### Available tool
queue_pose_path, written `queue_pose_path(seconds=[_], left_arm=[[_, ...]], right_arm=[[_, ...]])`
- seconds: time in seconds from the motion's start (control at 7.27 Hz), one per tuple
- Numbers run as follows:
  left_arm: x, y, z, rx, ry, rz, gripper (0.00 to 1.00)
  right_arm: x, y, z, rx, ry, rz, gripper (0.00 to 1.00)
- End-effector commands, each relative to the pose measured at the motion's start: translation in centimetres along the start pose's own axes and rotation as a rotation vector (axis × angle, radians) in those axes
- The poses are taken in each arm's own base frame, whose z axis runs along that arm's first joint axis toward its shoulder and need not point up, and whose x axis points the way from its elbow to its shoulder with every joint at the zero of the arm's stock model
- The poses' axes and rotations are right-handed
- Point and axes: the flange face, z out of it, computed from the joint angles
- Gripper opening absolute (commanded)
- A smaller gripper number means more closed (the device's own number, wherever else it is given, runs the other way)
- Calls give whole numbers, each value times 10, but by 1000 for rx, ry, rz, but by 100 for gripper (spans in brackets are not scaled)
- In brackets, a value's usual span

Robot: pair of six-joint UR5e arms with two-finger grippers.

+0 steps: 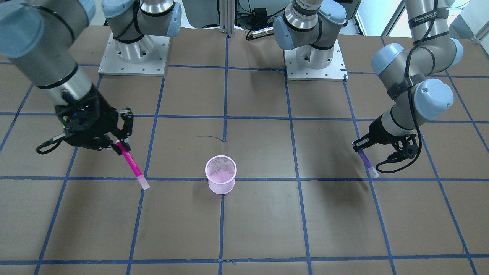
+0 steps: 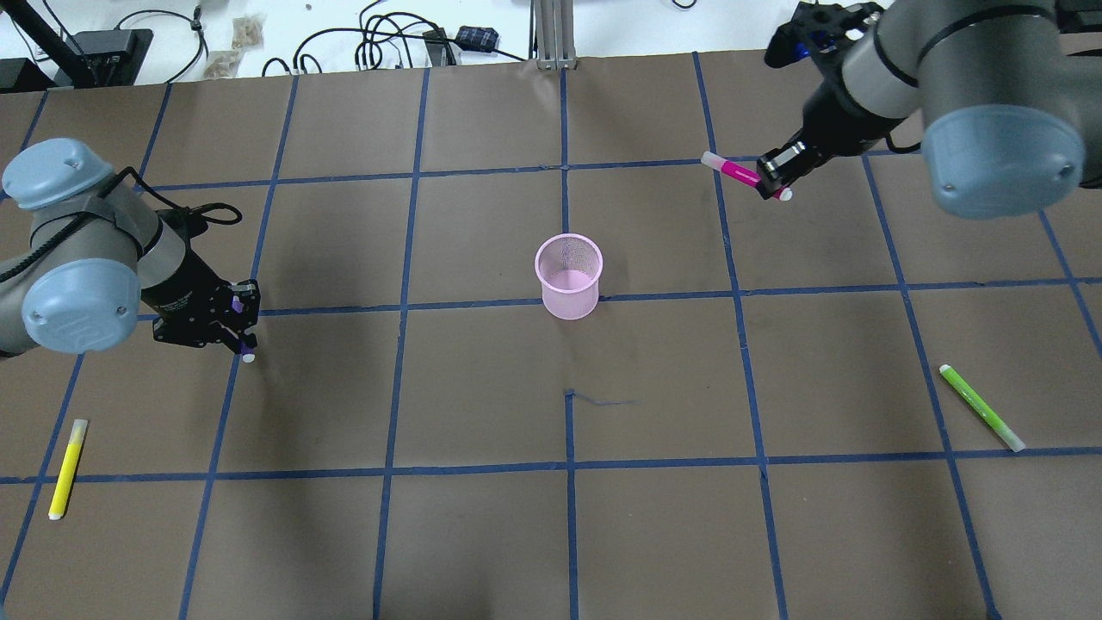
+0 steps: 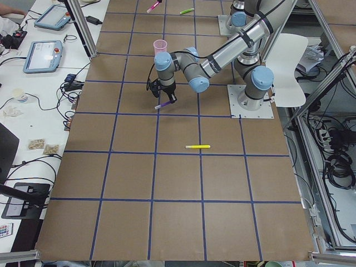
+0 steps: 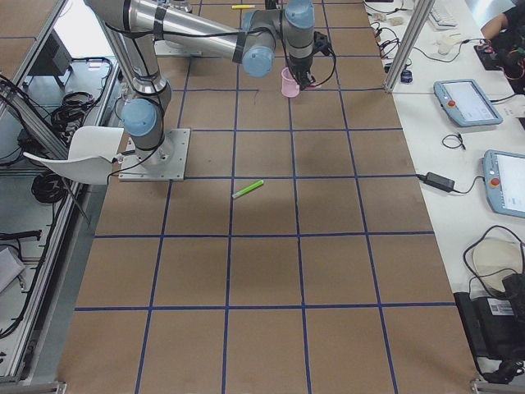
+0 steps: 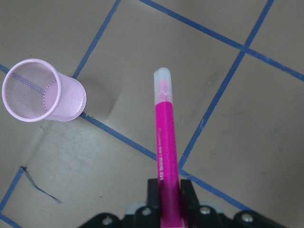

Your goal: Insert purple and pink pens into pink cup

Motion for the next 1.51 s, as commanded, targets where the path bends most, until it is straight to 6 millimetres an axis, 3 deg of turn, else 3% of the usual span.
queue_pose_path(seconds=[0.0,0.14,0.41,0.69,0.96,1.38], left_arm=[[0,-6,-13,-6,5,17,0],[-5,-12,-23,-22,8,17,0],[-4,-18,-37,-82,30,32,0],[-4,-18,-39,-97,76,24,0],[-3,-16,-43,-92,73,25,0],[-1,-16,-39,-99,92,41,0]], right_arm=[[-93,-39,16,-97,104,22,2],[-120,-60,40,-141,116,-34,1],[-154,-101,75,-240,112,-90,2],[-167,-98,75,-419,139,-104,2],[-193,-95,76,-431,140,-130,2],[-192,-95,97,-463,133,-144,3]])
